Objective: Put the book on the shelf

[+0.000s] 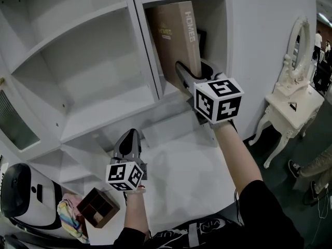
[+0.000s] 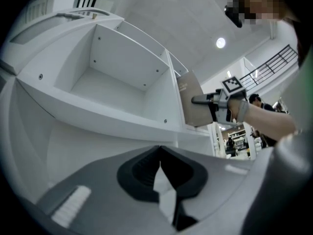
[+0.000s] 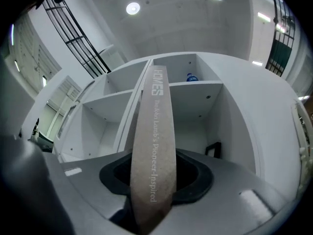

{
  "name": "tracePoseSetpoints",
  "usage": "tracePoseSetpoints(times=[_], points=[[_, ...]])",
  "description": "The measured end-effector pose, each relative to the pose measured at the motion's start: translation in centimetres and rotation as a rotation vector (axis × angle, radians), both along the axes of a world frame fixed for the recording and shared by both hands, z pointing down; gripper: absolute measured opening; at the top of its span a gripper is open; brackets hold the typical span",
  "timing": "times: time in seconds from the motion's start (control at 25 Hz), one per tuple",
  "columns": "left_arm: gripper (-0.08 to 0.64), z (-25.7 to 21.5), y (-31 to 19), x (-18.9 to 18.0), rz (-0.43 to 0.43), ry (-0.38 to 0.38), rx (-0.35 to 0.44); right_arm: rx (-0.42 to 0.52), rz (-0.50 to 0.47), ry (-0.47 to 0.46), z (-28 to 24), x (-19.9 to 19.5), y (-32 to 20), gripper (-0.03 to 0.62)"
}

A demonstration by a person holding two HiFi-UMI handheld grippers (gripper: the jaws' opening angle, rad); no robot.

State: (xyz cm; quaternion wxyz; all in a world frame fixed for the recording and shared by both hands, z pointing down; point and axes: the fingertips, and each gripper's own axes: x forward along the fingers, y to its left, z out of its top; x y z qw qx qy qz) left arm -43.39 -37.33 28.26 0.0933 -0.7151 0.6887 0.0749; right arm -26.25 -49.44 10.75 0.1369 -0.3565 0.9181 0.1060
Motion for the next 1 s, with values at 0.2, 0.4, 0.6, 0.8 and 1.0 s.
tracePoseSetpoints(times=[0.2, 0.4, 0.6, 0.8, 1.0], points=[[0.0, 0.3, -0.3, -1.0, -0.009, -0.001, -0.009, -0.048, 0.008, 0.044, 0.2, -2.0, -2.3, 0.175], [0.0, 0.3, -0.4, -1.9, -0.01, 0.0, -0.01, -0.116, -0.003, 0.081, 0.3, -3.8, -4.8, 0.176], [0.0, 0.5, -0.7, -2.4, -0.001, 0.002, -0.012, -0.166, -0.011, 0.119, 0.4, -5.3, -6.9, 0.178], [0.0, 0.7, -0.9, -2.4, 0.016, -0.006, -0.019, -0.186, -0.004, 0.129, 0.5, -6.5, -8.1, 0.178], [0.0, 0.6, -0.7, -2.9, 0.017, -0.017, -0.021, -0.201, 0.035, 0.131, 0.5, -7.3, -9.2, 0.178]])
